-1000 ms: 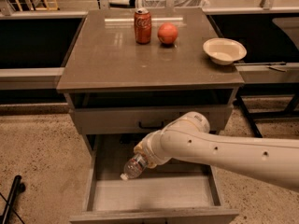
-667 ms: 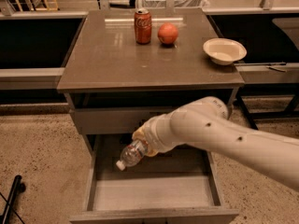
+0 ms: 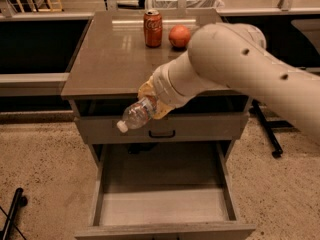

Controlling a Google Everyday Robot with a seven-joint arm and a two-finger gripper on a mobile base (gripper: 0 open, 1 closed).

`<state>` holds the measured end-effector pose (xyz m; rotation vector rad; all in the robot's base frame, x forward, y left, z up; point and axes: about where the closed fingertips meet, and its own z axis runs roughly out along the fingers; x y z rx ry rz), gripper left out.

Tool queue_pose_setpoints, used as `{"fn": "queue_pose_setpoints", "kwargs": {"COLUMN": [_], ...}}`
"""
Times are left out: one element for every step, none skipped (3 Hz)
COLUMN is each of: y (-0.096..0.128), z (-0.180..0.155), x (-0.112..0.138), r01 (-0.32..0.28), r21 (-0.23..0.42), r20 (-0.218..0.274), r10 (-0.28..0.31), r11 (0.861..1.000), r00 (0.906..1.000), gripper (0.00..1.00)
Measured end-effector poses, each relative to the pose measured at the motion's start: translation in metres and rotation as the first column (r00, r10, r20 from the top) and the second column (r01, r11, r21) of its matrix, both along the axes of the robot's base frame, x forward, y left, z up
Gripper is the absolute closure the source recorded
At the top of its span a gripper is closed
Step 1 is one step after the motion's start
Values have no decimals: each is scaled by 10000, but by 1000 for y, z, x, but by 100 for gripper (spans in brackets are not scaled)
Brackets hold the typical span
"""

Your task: Pick water bottle from middle drawer and place on counter

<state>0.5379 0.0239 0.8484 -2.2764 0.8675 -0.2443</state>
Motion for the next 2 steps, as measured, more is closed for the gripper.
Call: {"fn": "queue_pose_setpoints", "kwargs": {"y": [-1,4], "z": [10,26], "x": [40,87], "r01": [320,891], "r21": [9,53], "r20": [-1162,-1642], "r10": [-317,-870], "r11": [9995,9960], "r00": [9927,9826], "gripper": [100,100]}}
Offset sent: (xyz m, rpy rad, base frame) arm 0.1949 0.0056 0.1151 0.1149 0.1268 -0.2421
